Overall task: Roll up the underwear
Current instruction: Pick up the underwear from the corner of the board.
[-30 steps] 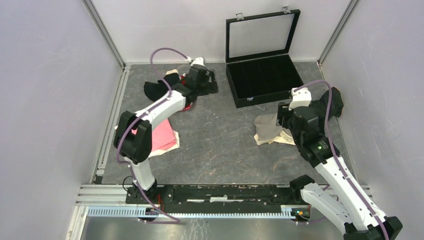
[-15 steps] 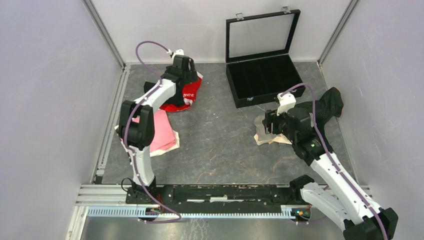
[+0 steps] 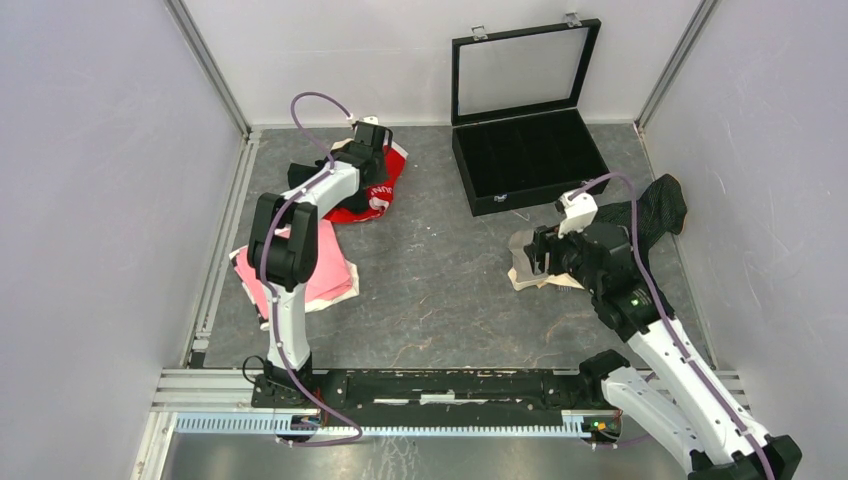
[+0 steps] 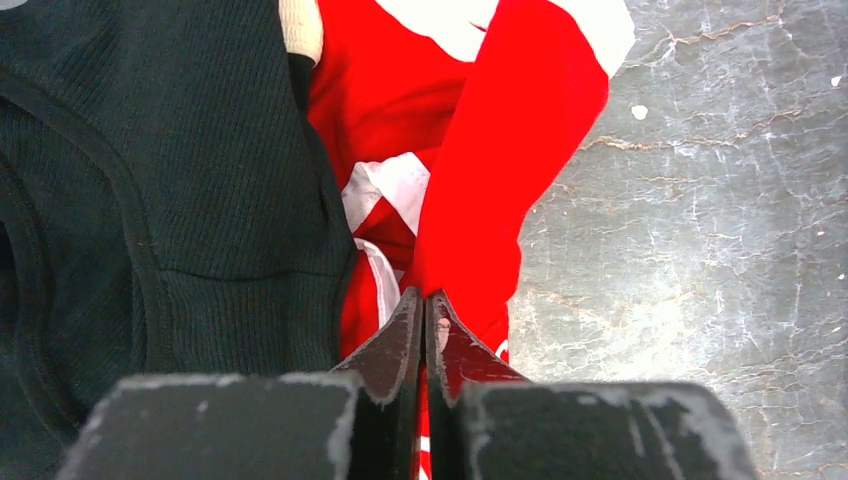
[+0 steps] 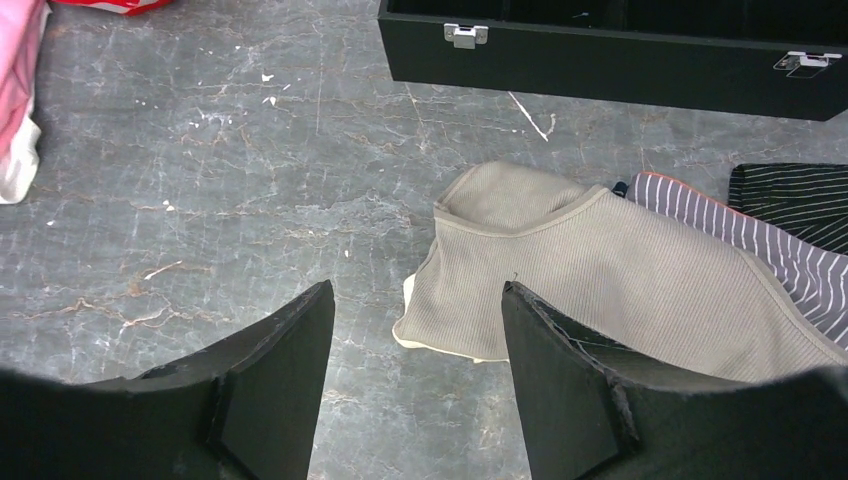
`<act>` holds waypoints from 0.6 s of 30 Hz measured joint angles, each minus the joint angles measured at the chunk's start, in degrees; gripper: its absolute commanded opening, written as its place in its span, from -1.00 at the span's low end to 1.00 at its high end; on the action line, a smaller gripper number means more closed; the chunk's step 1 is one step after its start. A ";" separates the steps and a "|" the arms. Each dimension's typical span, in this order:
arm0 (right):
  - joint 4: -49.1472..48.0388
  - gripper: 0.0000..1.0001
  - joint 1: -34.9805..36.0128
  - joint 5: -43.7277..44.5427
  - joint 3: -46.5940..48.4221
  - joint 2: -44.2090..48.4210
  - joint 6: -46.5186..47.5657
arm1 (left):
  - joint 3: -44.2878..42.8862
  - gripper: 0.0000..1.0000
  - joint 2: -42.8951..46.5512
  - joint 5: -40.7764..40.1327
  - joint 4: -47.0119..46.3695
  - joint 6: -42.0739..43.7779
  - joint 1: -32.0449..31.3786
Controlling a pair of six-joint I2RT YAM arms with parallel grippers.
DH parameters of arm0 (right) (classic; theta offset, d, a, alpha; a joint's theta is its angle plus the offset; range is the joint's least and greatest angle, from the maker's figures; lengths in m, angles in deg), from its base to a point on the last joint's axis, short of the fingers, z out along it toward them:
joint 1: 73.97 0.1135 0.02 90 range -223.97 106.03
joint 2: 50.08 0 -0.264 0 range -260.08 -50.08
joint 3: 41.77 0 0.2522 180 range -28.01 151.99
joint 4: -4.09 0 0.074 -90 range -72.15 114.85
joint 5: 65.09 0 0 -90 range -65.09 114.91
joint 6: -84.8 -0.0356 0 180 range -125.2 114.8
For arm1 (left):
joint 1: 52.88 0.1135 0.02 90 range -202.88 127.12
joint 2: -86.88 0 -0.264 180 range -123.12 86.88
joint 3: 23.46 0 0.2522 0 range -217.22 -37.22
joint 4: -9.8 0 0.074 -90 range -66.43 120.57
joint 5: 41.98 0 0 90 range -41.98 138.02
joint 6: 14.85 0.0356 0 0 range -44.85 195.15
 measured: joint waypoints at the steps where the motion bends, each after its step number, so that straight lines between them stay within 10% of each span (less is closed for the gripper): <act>1: 0.35 0.37 0.00 -0.09 0.00 0.63 -0.20 | 0.00 -0.96 0.00 0.00 0.00 0.13 0.00; 18: 3.45 0.38 0.00 2.01 0.11 7.85 -6.75 | -5.27 -0.96 15.76 2.08 4.28 0.15 0.02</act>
